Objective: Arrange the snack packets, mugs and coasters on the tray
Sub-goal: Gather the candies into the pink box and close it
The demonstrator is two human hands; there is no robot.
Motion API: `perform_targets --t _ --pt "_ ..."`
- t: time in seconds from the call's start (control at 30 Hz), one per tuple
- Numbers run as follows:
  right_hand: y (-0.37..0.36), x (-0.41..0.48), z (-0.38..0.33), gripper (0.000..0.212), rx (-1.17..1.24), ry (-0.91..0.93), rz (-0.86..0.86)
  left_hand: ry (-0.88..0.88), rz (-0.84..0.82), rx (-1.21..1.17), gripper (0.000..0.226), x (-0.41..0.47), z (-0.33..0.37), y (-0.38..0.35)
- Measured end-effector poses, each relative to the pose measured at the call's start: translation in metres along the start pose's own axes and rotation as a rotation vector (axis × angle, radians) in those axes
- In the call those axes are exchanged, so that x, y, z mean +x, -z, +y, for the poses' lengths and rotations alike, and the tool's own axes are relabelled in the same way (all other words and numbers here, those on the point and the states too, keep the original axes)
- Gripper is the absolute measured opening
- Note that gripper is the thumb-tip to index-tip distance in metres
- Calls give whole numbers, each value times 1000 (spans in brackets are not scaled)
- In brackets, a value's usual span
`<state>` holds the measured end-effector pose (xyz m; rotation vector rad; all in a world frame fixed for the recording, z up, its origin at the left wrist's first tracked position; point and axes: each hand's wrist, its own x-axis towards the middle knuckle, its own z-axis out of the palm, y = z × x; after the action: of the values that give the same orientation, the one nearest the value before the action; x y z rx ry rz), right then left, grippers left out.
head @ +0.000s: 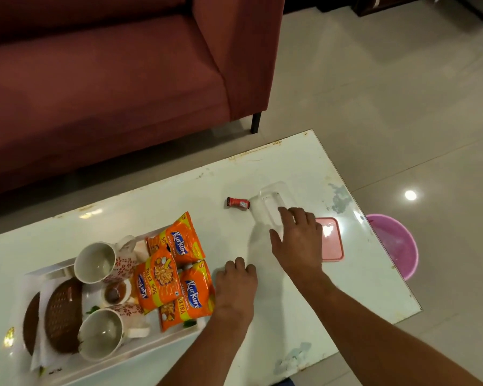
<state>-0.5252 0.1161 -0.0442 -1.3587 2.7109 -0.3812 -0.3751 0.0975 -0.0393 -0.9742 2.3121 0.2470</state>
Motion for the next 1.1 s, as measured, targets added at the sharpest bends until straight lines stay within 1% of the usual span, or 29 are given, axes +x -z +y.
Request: perform_targets --t 0.07,0.13,0.2,0.3,0.37,0.47,0.57,0.63,0.7,0.8,0.9,0.97,1.1 --pt "6 -17 9 41 137 -202 59 35 -2 -5 61 0 -2 2" --pt "7 -37 18 35 189 -419 -1 57 -4 -12 58 0 -4 3" --pt "2 -52 24 41 175 -531 -100 53 -2 -19 56 3 -6 0" --pt "-7 -58 28 39 160 -559 -197 30 -1 -34 51 7 -8 -5" --pt "-11 -55 26 38 155 -559 -229 16 -1 -59 46 10 -8 -9" --pt "-16 -45 20 40 142 -543 -201 -2 26 -104 42 13 -5 -12" --pt "-18 -37 19 37 179 -573 -206 6 86 -188 34 14 1 -11" --pt "-15 -35 21 34 205 -598 -211 44 171 -267 28 14 4 -6" --pt "-8 -37 23 29 232 -609 -182 101 280 -350 29 13 6 5" --pt "9 -44 27 19 283 -611 -79 173 451 -462 28 19 11 37" --pt "22 -51 31 15 331 -628 -4 174 633 -584 27 35 21 73" --pt "26 -51 33 14 349 -629 12 182 644 -608 33 50 25 92" --pt "28 -38 31 14 379 -605 61 219 553 -605 41 82 26 100"
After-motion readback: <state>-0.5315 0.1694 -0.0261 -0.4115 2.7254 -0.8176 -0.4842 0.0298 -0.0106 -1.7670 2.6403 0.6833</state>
